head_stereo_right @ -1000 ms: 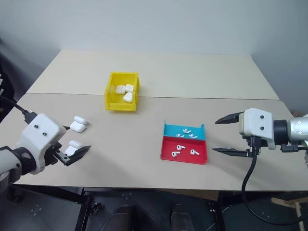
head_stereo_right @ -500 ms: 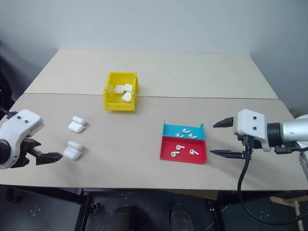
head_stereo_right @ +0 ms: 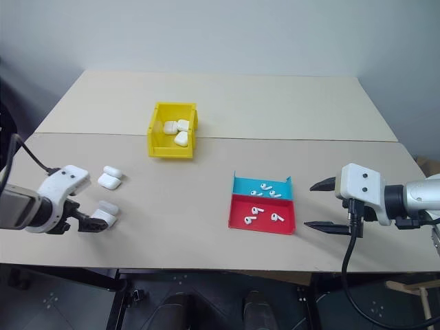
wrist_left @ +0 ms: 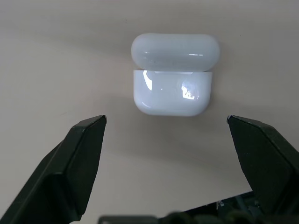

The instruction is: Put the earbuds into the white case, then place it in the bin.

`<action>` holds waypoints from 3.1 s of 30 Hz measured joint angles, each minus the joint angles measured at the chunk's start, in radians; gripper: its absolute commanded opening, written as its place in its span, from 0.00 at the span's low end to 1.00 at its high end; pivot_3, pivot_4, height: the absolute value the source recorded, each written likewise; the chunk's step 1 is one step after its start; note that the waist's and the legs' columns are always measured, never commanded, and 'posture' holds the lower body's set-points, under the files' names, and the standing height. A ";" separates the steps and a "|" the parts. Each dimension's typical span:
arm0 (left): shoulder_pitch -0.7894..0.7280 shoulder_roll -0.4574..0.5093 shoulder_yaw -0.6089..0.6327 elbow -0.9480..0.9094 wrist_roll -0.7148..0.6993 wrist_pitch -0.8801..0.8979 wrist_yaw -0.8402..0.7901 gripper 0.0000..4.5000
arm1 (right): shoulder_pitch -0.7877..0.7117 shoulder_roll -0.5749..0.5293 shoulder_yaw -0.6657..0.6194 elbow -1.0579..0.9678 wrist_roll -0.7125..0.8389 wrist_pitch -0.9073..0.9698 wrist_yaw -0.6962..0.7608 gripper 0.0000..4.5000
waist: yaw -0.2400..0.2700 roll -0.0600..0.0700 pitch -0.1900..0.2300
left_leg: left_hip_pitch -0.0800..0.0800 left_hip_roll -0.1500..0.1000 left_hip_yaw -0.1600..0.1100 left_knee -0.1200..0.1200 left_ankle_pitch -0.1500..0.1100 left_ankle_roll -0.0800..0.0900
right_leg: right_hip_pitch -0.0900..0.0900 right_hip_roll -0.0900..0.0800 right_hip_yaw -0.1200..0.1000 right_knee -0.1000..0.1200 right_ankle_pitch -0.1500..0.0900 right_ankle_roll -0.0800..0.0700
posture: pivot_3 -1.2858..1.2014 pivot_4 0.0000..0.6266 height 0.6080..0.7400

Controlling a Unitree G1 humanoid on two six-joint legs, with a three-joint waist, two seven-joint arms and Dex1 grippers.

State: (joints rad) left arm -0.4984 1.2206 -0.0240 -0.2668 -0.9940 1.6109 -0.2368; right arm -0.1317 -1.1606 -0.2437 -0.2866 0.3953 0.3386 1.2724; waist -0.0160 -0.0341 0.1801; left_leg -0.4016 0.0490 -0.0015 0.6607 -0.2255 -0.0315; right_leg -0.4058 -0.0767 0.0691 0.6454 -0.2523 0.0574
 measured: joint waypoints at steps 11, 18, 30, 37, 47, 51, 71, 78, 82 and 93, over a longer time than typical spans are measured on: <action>-0.099 -0.077 -0.120 0.091 0.171 0.000 -0.100 1.00 | 0.005 -0.003 0.000 -0.002 -0.010 0.022 -0.021 1.00 | 0.000 -0.001 0.000 | -0.001 0.000 0.000 0.000 0.000 0.000 | 0.000 0.000 0.000 0.000 0.000 0.000 | 0.52 0.24 1.00; -0.131 -0.092 -0.181 0.140 0.258 -0.028 -0.186 1.00 | 0.022 -0.003 0.000 -0.020 -0.020 0.037 -0.042 1.00 | 0.001 -0.001 0.000 | -0.001 0.000 0.000 0.000 0.000 0.000 | 0.000 0.000 0.000 0.000 0.000 0.000 | 0.52 0.24 1.00; -0.162 -0.124 -0.206 0.187 0.367 -0.044 -0.272 0.73 | 0.041 -0.003 0.000 -0.043 -0.021 0.069 -0.057 1.00 | 0.003 0.000 -0.001 | 0.000 0.000 0.000 0.001 0.000 0.000 | 0.000 0.000 0.000 0.001 0.000 0.000 | 0.52 0.24 1.00; -0.165 -0.128 -0.216 0.175 0.407 -0.043 -0.302 0.62 | 0.044 -0.003 0.000 -0.053 -0.027 0.076 -0.065 1.00 | 0.003 0.000 -0.001 | 0.000 0.000 0.000 0.001 0.000 0.000 | 0.000 0.000 0.000 0.001 0.000 0.000 | 0.52 0.24 1.00; -0.150 -0.159 -0.031 -0.024 0.416 -0.126 -0.313 0.62 | -0.007 0.009 -0.005 -0.035 -0.028 0.053 -0.088 1.00 | 0.002 -0.004 0.001 | -0.003 0.000 -0.001 0.002 0.000 0.000 | -0.001 -0.001 -0.001 0.000 0.000 0.001 | 0.52 0.24 1.00; -0.157 -0.232 0.113 -0.146 0.404 -0.207 -0.303 0.62 | -0.045 0.012 -0.014 -0.016 -0.025 0.027 -0.089 1.00 | 0.002 -0.004 0.001 | -0.003 0.000 -0.001 0.002 0.000 0.000 | -0.001 -0.001 -0.001 0.000 0.000 0.001 | 0.52 0.24 1.00; 0.241 -0.920 0.085 0.026 0.439 -1.530 -0.734 0.62 | -0.349 -0.108 0.285 -0.293 0.025 0.501 -0.128 1.00 | 0.002 0.000 -0.002 | -0.003 0.000 -0.001 0.005 0.000 0.000 | 0.000 -0.001 0.000 0.000 0.001 0.001 | 0.52 0.24 1.00; 0.265 -0.898 0.038 0.155 0.451 -1.730 -0.963 0.62 | -0.495 -0.046 0.455 -0.358 0.020 0.676 -0.191 1.00 | -0.001 0.001 -0.002 | -0.003 0.000 -0.001 0.006 0.000 0.001 | 0.000 -0.001 0.000 0.000 0.001 0.001 | 0.52 0.24 1.00; 0.269 -0.901 0.031 0.189 0.453 -1.789 -1.002 0.62 | -0.579 -0.020 0.539 -0.365 0.016 0.763 -0.210 0.96 | 0.002 0.001 -0.002 | -0.003 0.000 -0.001 0.006 0.000 0.001 | 0.000 -0.001 0.000 0.000 0.001 0.001 | 0.52 0.24 1.00; 0.269 -0.899 0.018 0.202 0.467 -1.831 -0.998 0.62 | -0.647 0.010 0.708 -0.368 -0.046 0.827 -0.244 0.74 | 0.000 0.001 -0.002 | -0.003 0.000 -0.001 0.006 0.000 0.001 | 0.000 0.000 -0.001 0.000 0.001 0.001 | 0.52 0.24 1.00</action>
State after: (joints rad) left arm -0.2290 0.3212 -0.0059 -0.0645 -0.5268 -0.2203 -1.2353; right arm -0.7786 -1.1504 0.4648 -0.6543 0.3497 1.1660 1.0283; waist -0.0164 -0.0331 0.1779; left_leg -0.4050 0.0493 -0.0024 0.6664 -0.2257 -0.0308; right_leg -0.4060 -0.0771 0.0684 0.6449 -0.2511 0.0587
